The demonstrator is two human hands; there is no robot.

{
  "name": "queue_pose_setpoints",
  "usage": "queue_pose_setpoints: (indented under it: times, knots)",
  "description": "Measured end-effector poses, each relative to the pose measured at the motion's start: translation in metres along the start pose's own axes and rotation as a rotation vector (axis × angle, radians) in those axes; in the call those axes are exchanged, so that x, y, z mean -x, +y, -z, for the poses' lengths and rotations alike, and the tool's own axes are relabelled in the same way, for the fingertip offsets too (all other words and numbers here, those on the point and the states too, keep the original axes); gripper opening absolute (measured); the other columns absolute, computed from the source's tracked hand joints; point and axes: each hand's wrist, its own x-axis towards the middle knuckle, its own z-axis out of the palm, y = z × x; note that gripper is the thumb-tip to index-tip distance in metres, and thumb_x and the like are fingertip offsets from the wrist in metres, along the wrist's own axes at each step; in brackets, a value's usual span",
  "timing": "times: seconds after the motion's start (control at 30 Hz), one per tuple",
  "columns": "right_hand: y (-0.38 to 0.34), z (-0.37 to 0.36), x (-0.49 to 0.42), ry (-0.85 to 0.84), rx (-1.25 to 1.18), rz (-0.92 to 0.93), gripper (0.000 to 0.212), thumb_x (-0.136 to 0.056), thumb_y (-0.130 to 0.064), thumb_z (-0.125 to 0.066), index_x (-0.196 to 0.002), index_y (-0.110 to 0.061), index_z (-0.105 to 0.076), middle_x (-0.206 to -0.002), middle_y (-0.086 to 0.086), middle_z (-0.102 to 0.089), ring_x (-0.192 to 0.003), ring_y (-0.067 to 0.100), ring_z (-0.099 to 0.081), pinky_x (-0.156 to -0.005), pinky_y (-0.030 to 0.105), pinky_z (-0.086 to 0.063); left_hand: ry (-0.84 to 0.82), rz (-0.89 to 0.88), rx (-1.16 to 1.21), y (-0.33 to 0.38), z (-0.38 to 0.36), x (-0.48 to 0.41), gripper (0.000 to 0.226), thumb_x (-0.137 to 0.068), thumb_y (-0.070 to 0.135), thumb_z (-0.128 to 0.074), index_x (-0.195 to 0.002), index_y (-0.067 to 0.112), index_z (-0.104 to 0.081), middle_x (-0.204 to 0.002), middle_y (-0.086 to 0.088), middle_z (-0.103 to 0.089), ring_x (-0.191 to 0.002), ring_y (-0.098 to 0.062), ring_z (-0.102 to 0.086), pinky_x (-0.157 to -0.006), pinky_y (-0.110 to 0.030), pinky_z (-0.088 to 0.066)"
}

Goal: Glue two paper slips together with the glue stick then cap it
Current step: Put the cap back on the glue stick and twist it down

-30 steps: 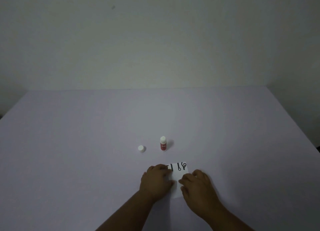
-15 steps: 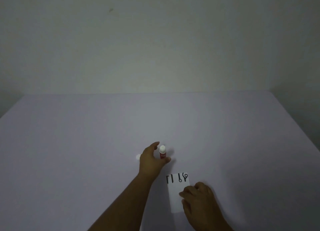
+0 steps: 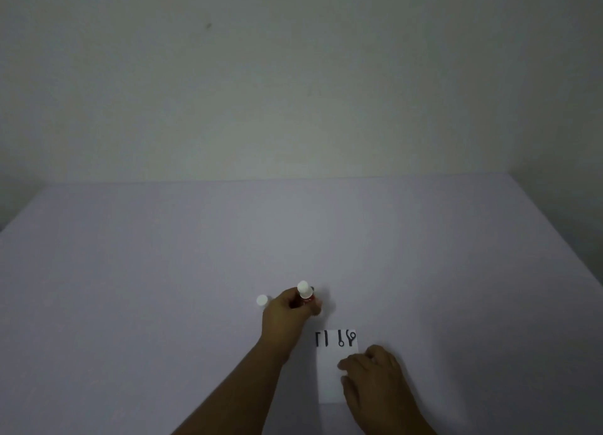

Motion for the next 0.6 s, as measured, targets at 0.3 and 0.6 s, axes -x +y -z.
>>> queue_pose_setpoints:
  times: [0.3, 0.6]
  knots:
    - [-0.035, 0.067, -0.058, -0.262, -1.476, -1.032, 0.031, -0.090, -0.032, -0.053, -0.087, -0.006, -0.068, -0.067, 0.009, -0.071, -0.057, 0.018, -0.057, -0.054, 0.027, -0.047, -0.318, 0.168, 0.392, 0.035, 0.013, 0.041, 0.027, -0.078, 0.025, -0.070, -0.102, 0.014, -0.073, -0.103, -0.002, -0.074, -0.107, -0.017, -0.061, -0.078, -0.019, -0.048]
    - [-0.070, 0.110, -0.050, 0.006, -0.757, -0.586, 0.009, -0.083, -0.036, -0.063, -0.077, -0.037, -0.057, -0.072, -0.013, -0.067, -0.067, 0.005, -0.062, -0.057, 0.013, -0.042, -0.194, 0.176, 0.531, 0.074, 0.024, 0.071, 0.034, -0.078, 0.022, -0.074, -0.104, 0.001, -0.068, -0.105, -0.012, -0.072, -0.103, -0.024, -0.065, -0.092, -0.032, -0.049]
